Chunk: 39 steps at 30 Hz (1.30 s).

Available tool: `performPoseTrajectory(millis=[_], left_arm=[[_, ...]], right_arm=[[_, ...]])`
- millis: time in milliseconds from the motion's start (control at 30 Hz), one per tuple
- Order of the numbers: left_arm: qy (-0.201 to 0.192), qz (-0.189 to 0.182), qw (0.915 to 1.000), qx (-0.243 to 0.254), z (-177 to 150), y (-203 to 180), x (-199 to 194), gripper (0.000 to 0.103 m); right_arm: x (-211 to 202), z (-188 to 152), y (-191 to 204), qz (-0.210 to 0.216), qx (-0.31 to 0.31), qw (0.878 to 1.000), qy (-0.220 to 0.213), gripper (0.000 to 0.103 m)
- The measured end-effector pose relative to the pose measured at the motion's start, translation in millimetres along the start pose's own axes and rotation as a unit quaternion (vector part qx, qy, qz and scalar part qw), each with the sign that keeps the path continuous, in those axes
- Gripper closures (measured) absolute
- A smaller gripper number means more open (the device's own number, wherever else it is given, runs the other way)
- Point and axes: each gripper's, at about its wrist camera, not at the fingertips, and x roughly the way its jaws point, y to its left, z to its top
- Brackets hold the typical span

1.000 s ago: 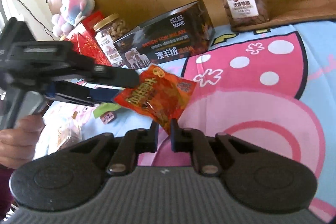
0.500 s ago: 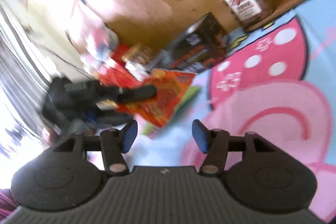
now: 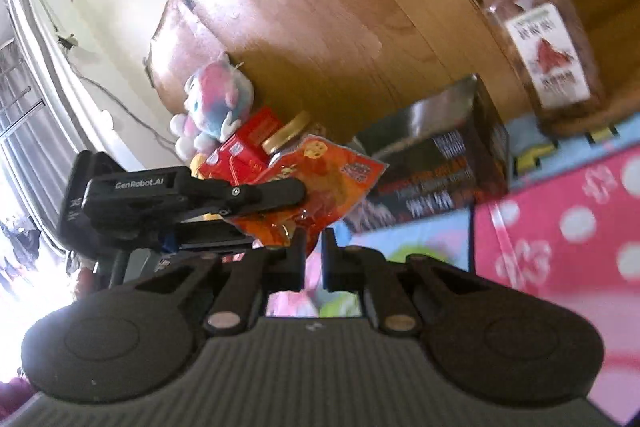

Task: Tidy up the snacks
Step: 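Carry the orange snack bag with the right gripper into the tin, release, then grasp the green packet with the right gripper and lift it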

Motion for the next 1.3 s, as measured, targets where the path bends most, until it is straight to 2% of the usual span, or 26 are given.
performPoseTrajectory(millis=[133, 200, 233, 267, 333, 367, 433, 500, 633, 700, 833, 967, 1067, 1133, 1200, 1300], left_arm=[[-0.016, 0.026, 0.9995, 0.010, 38, 11, 12, 0.084], [-0.025, 0.053, 0.9982, 0.010, 55, 20, 23, 0.083], [-0.032, 0.073, 0.9968, 0.015, 61, 23, 28, 0.081], [-0.036, 0.100, 0.9940, 0.023, 66, 26, 35, 0.075], [-0.035, 0.169, 0.9843, 0.038, 72, 33, 51, 0.066], [-0.031, 0.190, 0.9803, 0.042, 72, 36, 57, 0.065], [-0.020, 0.204, 0.9776, 0.050, 69, 40, 62, 0.065], [-0.024, 0.205, 0.9765, 0.061, 62, 39, 59, 0.061], [-0.030, 0.215, 0.9721, 0.090, 51, 29, 50, 0.051], [-0.033, 0.223, 0.9690, 0.102, 46, 22, 42, 0.051], [-0.034, 0.205, 0.9728, 0.102, 31, 16, 16, 0.050], [-0.010, 0.178, 0.9771, 0.117, 0, 12, 7, 0.050], [0.026, 0.173, 0.9775, 0.118, -22, 15, 17, 0.050], [0.049, 0.171, 0.9788, 0.100, -30, 24, 25, 0.050], [0.079, 0.152, 0.9834, 0.060, -35, 38, 33, 0.050], [0.096, 0.127, 0.9871, 0.014, -41, 52, 39, 0.050]], right_arm=[[31, 26, -6, 0.002, 0.000, 1.000, -0.005, 0.093], [51, 38, -9, -0.005, -0.007, 1.000, -0.008, 0.093], [58, 41, -10, -0.011, -0.013, 1.000, -0.008, 0.093], [71, 45, -11, -0.025, -0.022, 0.999, -0.009, 0.093], [91, 49, -12, -0.058, -0.046, 0.997, -0.010, 0.089], [100, 50, -13, -0.078, -0.054, 0.995, -0.006, 0.089], [102, 49, -15, -0.090, -0.054, 0.994, -0.004, 0.089], [86, 45, -17, -0.078, -0.058, 0.995, -0.012, 0.089], [57, 31, -14, -0.083, -0.061, 0.995, -0.017, 0.088], [46, 23, -18, -0.081, -0.036, 0.996, -0.008, 0.088], [25, 4, -21, -0.074, 0.007, 0.997, 0.009, 0.088], [1, -20, -27, -0.063, 0.075, 0.995, 0.023, 0.086], [-12, -39, -27, -0.060, 0.106, 0.992, 0.033, 0.077], [-14, -49, -23, -0.070, 0.106, 0.991, 0.047, 0.071], [-11, -54, -20, -0.070, 0.112, 0.990, 0.058, 0.068], [-2, -56, -22, -0.060, 0.143, 0.986, 0.068, 0.066]])
